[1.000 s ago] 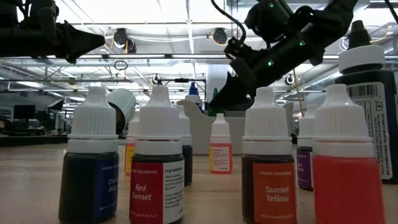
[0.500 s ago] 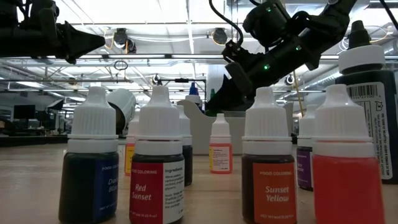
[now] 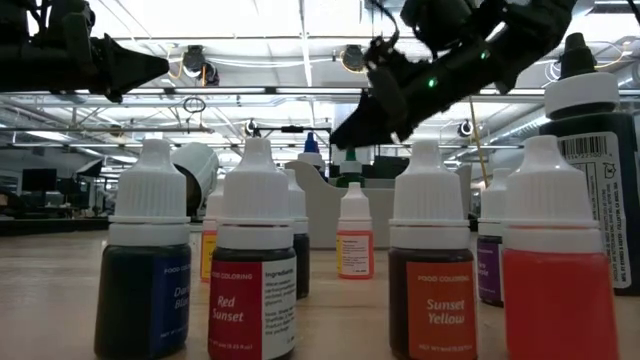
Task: Pick & Place food coloring
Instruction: Put the large black food coloring bottle into the gray bin
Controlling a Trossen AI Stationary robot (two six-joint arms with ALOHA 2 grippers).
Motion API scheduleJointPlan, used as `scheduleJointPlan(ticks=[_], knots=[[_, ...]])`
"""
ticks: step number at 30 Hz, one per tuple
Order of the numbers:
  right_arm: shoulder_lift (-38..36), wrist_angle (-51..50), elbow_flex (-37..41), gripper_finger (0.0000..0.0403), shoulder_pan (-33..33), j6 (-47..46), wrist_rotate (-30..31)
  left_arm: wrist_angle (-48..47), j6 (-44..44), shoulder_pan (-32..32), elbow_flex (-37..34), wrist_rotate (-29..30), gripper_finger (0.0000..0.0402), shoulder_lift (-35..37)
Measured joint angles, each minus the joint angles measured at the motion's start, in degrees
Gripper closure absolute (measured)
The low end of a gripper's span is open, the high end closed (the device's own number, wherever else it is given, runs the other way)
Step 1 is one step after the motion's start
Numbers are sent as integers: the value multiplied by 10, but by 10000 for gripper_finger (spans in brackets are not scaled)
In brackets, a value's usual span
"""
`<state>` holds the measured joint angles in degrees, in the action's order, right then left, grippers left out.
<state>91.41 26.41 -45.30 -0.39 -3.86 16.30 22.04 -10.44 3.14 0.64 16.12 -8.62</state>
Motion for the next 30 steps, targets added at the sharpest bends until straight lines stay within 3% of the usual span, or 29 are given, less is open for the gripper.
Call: scheduleJointPlan(ticks=[7,14,19,23,30], knots=[[-110,-61,0,202,-47,43,1,-1,0,0,0,0,346,0],[-268,-172,20,306,-123,108,-10,-6,0,0,0,0,346,0],[-394,-153,83,392,-112,126,-163,-6,0,0,0,1,346,0],[-468,-111,155,391,-112,104,-189,-6,0,0,0,5,346,0],[-587,-99,251,400,-112,90,-145,-6,-2,0,0,10,346,0]])
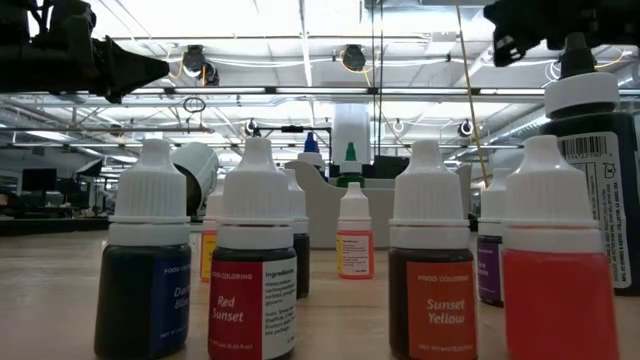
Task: Pick & Place food coloring
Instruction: Put the large black food coloring bottle into the gray bin
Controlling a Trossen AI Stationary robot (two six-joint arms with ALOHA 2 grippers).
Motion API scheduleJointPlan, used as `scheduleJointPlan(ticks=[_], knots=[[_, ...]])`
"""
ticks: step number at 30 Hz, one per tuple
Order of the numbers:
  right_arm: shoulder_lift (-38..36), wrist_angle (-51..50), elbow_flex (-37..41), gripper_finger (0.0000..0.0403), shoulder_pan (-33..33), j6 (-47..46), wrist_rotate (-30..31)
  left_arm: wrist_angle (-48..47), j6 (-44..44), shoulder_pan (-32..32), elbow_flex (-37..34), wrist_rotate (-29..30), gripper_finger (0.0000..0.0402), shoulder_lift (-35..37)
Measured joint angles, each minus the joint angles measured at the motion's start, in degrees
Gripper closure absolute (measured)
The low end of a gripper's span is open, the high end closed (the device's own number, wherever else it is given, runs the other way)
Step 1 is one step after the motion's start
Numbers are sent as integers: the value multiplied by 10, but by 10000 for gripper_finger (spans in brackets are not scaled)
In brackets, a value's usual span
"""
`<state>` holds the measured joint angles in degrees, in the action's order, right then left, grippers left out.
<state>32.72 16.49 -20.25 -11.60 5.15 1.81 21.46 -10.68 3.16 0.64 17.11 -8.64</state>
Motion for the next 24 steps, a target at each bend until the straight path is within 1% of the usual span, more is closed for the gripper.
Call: scheduleJointPlan(ticks=[3,7,13,17,24], knots=[[-49,-1,27,402,1,-15,26,0,-8,0,0,0,346,0],[-88,-1,50,402,0,-41,28,-2,-8,0,0,0,346,0],[-90,-2,94,402,-1,-51,73,-2,-8,0,0,0,346,0],[-93,4,112,403,0,-44,72,-2,-8,0,0,0,346,0],[-93,61,161,403,0,-25,71,-4,-11,0,0,0,346,0]])
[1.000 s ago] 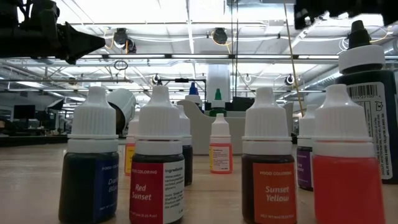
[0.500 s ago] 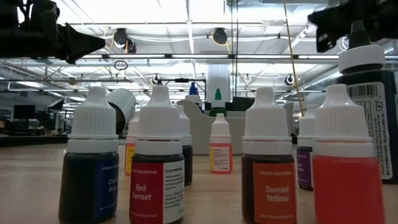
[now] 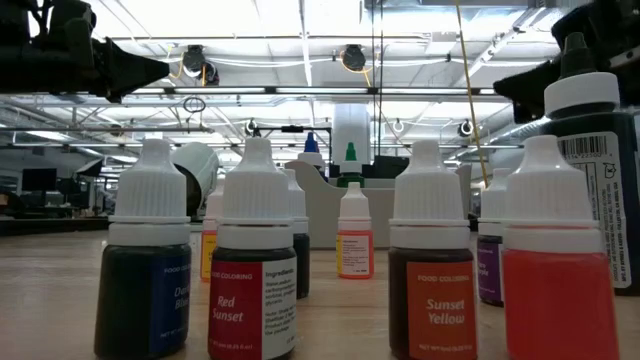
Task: Pick & Place food coloring
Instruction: Put the large black food coloring bottle into the gray bin
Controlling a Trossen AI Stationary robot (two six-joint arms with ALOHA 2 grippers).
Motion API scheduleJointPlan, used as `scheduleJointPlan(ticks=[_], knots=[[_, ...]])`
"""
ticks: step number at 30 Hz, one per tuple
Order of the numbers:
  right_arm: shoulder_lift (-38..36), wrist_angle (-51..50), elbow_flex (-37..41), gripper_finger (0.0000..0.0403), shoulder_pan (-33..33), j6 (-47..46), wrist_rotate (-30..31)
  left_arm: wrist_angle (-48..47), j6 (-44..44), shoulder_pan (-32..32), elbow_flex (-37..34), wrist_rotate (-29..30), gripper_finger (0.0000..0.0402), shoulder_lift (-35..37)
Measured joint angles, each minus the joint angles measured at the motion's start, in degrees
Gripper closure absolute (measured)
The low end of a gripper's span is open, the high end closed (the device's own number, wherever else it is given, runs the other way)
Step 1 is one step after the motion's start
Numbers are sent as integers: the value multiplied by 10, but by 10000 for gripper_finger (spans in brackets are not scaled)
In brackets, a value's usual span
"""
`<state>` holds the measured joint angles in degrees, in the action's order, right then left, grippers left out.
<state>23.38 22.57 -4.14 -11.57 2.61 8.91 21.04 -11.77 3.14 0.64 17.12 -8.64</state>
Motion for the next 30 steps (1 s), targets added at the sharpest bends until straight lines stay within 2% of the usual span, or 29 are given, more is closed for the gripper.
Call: scheduleJointPlan(ticks=[4,13,18,22,25,30], knots=[[-1,47,15,403,0,11,0,0,-2,0,0,0,346,0],[1,37,17,403,0,-1,1,2,4,0,0,-5,346,0],[1,-3,17,403,0,12,1,-31,15,0,0,-6,346,0],[1,-9,18,403,0,10,1,-57,37,0,0,-38,346,0],[1,14,18,403,0,-2,1,-61,82,0,0,-57,346,0],[1,43,18,403,0,18,1,-100,211,0,1,-18,358,-29]])
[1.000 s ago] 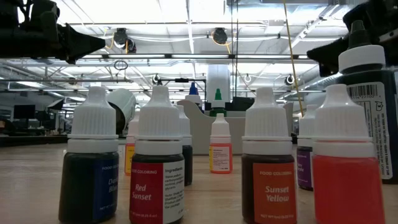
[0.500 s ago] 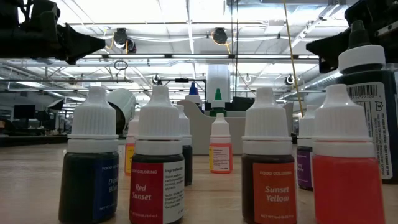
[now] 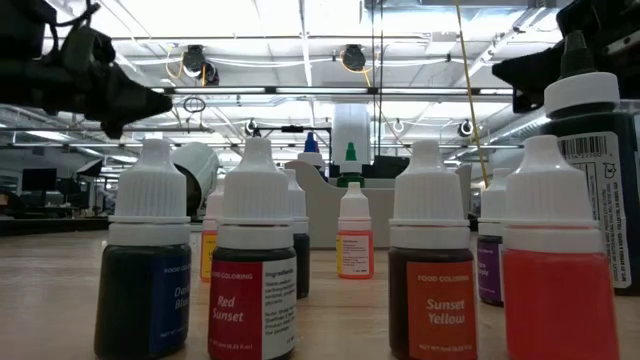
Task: Pick & Place food coloring
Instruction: Put the large black food coloring bottle into the gray bin
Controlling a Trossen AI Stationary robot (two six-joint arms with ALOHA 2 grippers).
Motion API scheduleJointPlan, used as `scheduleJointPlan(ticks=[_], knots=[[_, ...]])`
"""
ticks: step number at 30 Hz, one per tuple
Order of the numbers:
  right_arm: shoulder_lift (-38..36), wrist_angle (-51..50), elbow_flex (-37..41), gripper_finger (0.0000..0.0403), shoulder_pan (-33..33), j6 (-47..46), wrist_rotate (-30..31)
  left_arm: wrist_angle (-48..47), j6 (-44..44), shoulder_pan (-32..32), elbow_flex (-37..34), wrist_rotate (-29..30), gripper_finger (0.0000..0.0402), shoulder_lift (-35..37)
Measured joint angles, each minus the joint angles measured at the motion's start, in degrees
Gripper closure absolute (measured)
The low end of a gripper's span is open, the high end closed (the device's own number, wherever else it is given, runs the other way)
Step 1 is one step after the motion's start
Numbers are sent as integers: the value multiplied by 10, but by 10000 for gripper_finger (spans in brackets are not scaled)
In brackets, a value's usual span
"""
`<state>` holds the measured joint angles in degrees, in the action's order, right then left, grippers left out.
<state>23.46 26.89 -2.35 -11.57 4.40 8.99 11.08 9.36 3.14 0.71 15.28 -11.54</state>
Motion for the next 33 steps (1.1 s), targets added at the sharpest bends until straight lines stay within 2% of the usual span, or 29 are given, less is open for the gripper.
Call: scheduleJointPlan(ticks=[3,6,8,13,18,22,27,33], knots=[[0,24,0,403,0,6,0,42,29,-7,0,-2,390,-46],[0,49,0,403,0,9,0,122,41,-35,14,-9,395,-116],[0,52,0,403,0,18,0,157,41,-64,42,8,397,-177],[0,50,1,403,0,25,0,160,34,-129,163,84,397,-369],[0,51,1,403,0,29,0,156,-12,-163,311,89,397,-575],[-1,51,1,403,0,40,0,158,-60,-185,433,83,380,-707],[-1,63,1,403,0,40,0,158,-104,-220,569,59,349,-839],[-1,61,1,403,0,35,0,88,-108,-251,714,57,275,-956]])
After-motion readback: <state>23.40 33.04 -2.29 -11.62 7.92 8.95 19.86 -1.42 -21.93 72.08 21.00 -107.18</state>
